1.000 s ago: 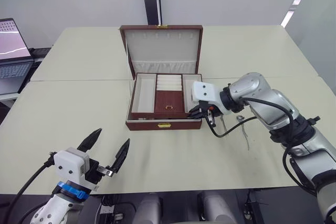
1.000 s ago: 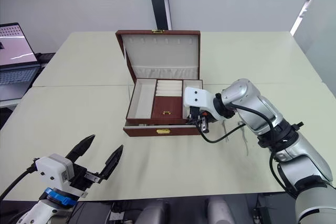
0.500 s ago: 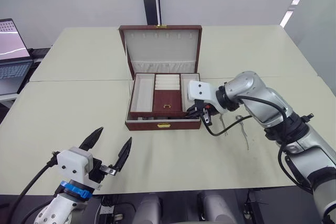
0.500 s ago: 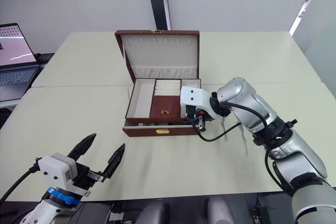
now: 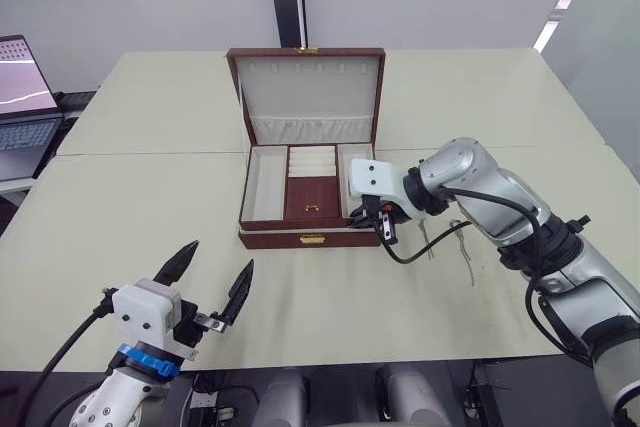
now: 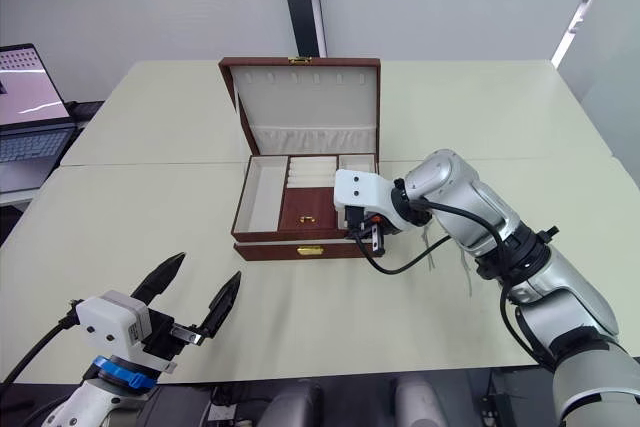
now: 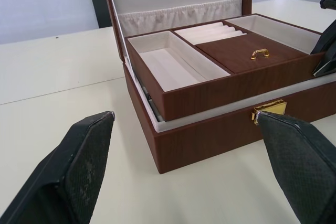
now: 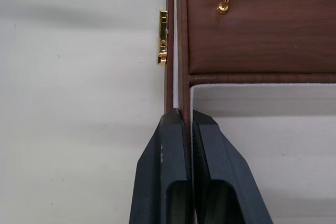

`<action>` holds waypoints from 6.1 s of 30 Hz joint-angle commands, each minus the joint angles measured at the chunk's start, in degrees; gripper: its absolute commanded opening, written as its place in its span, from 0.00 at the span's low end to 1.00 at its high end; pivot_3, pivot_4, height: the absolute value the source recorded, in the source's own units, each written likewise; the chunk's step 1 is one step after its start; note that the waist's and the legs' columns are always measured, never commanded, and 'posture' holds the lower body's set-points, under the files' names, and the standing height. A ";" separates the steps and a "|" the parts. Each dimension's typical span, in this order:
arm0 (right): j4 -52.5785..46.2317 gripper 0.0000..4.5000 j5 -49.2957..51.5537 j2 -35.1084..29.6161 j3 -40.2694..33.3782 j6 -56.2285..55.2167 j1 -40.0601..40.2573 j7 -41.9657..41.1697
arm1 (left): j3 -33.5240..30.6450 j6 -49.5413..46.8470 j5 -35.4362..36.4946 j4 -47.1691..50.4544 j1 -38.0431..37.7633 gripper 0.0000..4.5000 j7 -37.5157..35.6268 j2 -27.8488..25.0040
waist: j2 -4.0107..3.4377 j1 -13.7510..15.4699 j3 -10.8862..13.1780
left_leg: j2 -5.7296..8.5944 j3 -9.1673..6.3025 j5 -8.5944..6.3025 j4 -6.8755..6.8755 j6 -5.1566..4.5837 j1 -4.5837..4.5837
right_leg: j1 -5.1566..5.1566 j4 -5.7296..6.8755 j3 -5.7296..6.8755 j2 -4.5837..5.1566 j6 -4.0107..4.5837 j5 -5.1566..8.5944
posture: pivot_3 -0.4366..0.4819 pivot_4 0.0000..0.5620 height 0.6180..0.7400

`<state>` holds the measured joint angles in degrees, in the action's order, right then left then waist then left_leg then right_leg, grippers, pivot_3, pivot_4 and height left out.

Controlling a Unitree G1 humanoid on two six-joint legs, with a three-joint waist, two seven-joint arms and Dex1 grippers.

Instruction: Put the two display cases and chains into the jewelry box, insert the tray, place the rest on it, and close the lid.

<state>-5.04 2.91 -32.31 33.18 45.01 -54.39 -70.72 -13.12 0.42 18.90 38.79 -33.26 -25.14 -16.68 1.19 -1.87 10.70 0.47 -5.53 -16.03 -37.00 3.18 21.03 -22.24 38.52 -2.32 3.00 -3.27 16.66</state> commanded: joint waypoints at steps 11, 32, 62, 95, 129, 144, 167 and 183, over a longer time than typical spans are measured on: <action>-1.16 0.00 -0.41 0.83 -0.29 0.25 -1.17 1.75 | 0.79 -3.79 -0.04 4.93 1.67 1.00 1.84 -0.64 | 0.00 -0.01 0.00 | 0.00 0.00 0.00 0.01 0.00 0.00 | 0.00 0.00 0.00 0.00 0.00 0.00 | 0.48 0.27 1.00; 2.13 0.72 9.04 5.23 -13.87 -1.59 -1.15 5.24 | 0.35 -4.43 0.47 4.20 3.09 1.00 1.72 -1.28 | 0.00 -0.06 0.00 | 0.00 0.00 0.00 0.02 0.00 0.01 | 0.00 -0.01 0.00 0.00 0.00 0.00 | 0.48 0.27 1.00; 22.34 0.01 7.67 20.48 -19.99 -26.33 8.35 14.29 | 0.08 -5.77 2.16 -0.57 10.31 1.00 -1.34 -3.44 | -0.01 -0.12 0.00 | -0.02 -0.02 0.00 0.02 0.01 -0.04 | -0.01 0.08 -0.03 -0.06 0.04 -0.02 | 0.48 0.27 1.00; 13.92 1.00 17.02 -15.80 -51.99 -27.99 44.92 11.42 | -22.85 -14.73 9.97 -38.35 24.11 1.00 -21.74 -33.66 | 0.00 0.03 0.02 | 0.00 0.14 0.00 0.06 -0.01 -0.07 | 0.04 0.01 -0.08 -0.04 0.03 -0.01 | 0.48 0.27 1.00; -6.52 1.00 26.22 -5.37 -53.05 -16.80 50.34 27.77 | -12.48 -13.56 9.46 -28.03 29.15 1.00 -31.08 -32.45 | 0.03 0.25 0.01 | -0.08 0.05 0.00 0.06 0.00 -0.05 | 0.05 0.06 -0.06 0.01 0.03 -0.01 | 0.48 0.27 1.00; -16.20 1.00 16.78 4.89 -44.34 -16.84 58.04 44.42 | 8.67 -15.83 10.08 -16.39 38.24 1.00 -35.31 -26.55 | 0.01 0.02 0.00 | -0.02 0.08 0.00 0.04 0.00 -0.09 | 0.03 0.16 -0.12 -0.08 0.02 -0.01 | 0.48 0.27 1.00; -11.18 0.55 8.04 6.42 -37.53 -15.70 57.18 48.41 | 13.24 -12.65 8.82 -16.63 38.93 1.00 -37.38 -23.63 | 0.09 -0.08 -0.07 | -0.03 0.07 0.01 0.01 0.00 -0.14 | 0.08 0.17 -0.12 -0.12 0.02 -0.01 | 0.48 0.27 1.00; -11.40 0.00 9.00 7.11 -38.81 -15.98 57.01 48.47 | 13.18 -12.52 8.72 -16.72 39.06 1.00 -36.00 -21.82 | 0.09 -0.03 -0.07 | -0.03 0.05 0.01 0.00 0.00 -0.14 | 0.09 0.17 -0.10 -0.12 0.02 -0.01 | 0.48 0.27 1.00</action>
<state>-17.10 11.58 -25.57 -5.11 28.45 2.20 -22.30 -0.22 -12.47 27.48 20.57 5.29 -61.56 -38.79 1.28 -1.90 10.63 0.44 -5.48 -16.03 -36.99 3.18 20.89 -22.15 38.69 -2.42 2.89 -3.25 16.65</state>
